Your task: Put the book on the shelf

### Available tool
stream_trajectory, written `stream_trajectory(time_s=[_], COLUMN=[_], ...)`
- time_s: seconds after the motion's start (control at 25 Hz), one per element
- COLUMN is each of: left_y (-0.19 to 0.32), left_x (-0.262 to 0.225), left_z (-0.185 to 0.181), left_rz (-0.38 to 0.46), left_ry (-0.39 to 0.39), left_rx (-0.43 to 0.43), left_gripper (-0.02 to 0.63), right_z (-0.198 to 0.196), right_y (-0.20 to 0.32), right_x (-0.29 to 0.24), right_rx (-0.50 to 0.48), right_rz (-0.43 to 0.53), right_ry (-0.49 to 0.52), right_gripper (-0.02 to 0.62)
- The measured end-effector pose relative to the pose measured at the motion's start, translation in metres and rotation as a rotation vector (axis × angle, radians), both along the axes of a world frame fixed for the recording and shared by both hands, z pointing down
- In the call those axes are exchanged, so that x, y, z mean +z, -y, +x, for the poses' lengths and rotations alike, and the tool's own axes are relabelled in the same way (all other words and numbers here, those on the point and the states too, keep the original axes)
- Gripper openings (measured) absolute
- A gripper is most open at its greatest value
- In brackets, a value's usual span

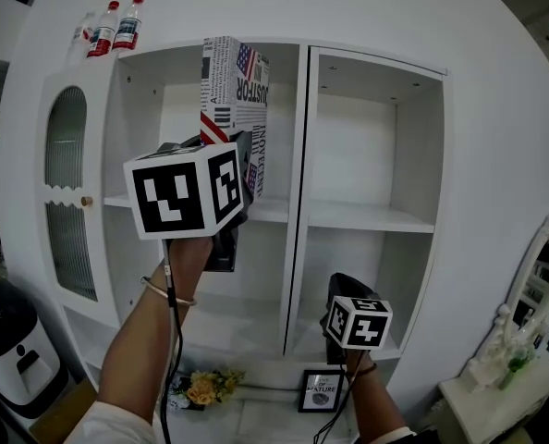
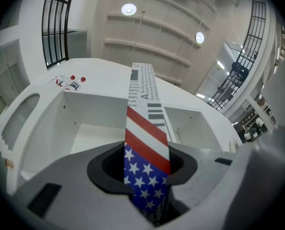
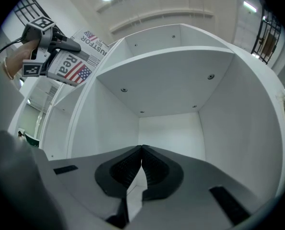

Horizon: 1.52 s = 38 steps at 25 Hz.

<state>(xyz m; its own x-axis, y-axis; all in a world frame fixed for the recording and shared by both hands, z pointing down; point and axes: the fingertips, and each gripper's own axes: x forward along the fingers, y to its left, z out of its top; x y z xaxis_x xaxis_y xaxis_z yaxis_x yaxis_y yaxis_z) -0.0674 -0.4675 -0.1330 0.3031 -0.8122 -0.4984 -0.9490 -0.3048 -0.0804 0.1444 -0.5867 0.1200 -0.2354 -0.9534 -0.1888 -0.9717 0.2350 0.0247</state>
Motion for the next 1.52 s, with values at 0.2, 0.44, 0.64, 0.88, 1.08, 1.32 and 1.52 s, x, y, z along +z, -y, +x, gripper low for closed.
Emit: stream_trajectory(time_s=[0.2, 0.44, 0.64, 0.88, 1.08, 1.32, 1.52], left_y=[0.023, 0.048, 0.065, 0.086, 0.103, 0.121, 0.135], left_x=[-0.002, 0.0, -0.004, -0.01, -0.012, -0.007, -0.003], left_z=[-0.001, 0.002, 0.004, 0.007, 0.01, 0.014, 0.013], left_rz=[-0.028, -0.054, -0.068, -0.103, -0.133, -0.165, -0.191], left_ry=[-0.001, 0.014, 0.03, 0.005, -0.002, 0.005, 0.001], left_rx=[-0.018, -0.026, -0.054, -0.039, -0.05, -0.052, -0.063], left_gripper=[0.16, 0.16, 0.16, 0.16, 0.16, 0.16, 0.16], right_z=[0.001, 0.004, 0.007, 0.008, 0.009, 0.011, 0.013], right_y=[0.008, 0.02, 0.03, 0.038, 0.043, 0.048, 0.052], right_x=[-0.001, 0.007, 0.017, 0.017, 0.016, 0.019, 0.026], right_rx=[0.0, 0.0, -0.001, -0.002, -0.005, -0.005, -0.006], right_rz=[-0.007, -0.027, -0.049, -0.05, -0.047, -0.047, -0.059], right_ry=[-0.002, 0.008, 0.017, 0.017, 0.019, 0.023, 0.034], right_gripper=[0.021, 0.021, 0.021, 0.021, 0.021, 0.021, 0.021])
